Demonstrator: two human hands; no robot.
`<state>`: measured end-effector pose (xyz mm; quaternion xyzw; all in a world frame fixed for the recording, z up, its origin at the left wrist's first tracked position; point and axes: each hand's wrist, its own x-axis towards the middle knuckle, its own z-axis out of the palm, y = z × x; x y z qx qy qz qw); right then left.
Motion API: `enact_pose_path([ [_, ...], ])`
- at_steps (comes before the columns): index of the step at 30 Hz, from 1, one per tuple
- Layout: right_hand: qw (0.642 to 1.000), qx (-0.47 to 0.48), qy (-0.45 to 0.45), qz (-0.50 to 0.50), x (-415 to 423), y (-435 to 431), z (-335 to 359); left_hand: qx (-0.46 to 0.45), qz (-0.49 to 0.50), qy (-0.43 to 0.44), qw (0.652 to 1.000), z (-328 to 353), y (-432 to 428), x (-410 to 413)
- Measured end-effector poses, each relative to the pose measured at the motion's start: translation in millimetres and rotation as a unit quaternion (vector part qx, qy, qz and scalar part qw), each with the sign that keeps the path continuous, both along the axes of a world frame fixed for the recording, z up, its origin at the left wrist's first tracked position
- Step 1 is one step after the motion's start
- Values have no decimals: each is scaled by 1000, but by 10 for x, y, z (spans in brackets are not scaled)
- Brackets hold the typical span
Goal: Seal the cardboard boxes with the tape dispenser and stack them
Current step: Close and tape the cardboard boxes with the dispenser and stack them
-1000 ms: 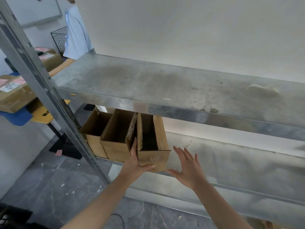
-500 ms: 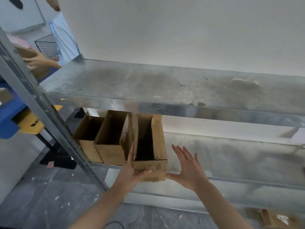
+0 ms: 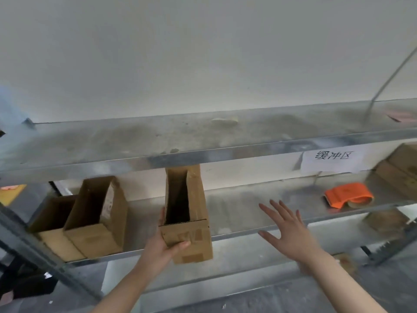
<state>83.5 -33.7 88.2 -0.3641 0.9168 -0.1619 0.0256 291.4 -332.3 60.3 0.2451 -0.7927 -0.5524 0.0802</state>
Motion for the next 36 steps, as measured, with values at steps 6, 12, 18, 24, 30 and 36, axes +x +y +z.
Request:
enact_pose_path([
  [6,999,28,24,-37,-571,949,53,-37,-28,36,998,56,877,-656],
  [12,998,43,33,-27,-1252,1872,186,-22,-32,55,998,57,1928,-1375],
  [18,999,36,35,-7,-1852,2544,210,-14,-25,70,997,115,2680,-2017],
  [24,999,44,3,5,-2399,2869,22,6,-36,84,996,19,3096,-2644],
  [30,997,67,4,36,-2894,2728,-175,39,-28,95,994,-238,3233,-3224],
  [36,995,66,-37,63,-3205,2370,-260,38,24,96,994,-371,3334,-3593],
])
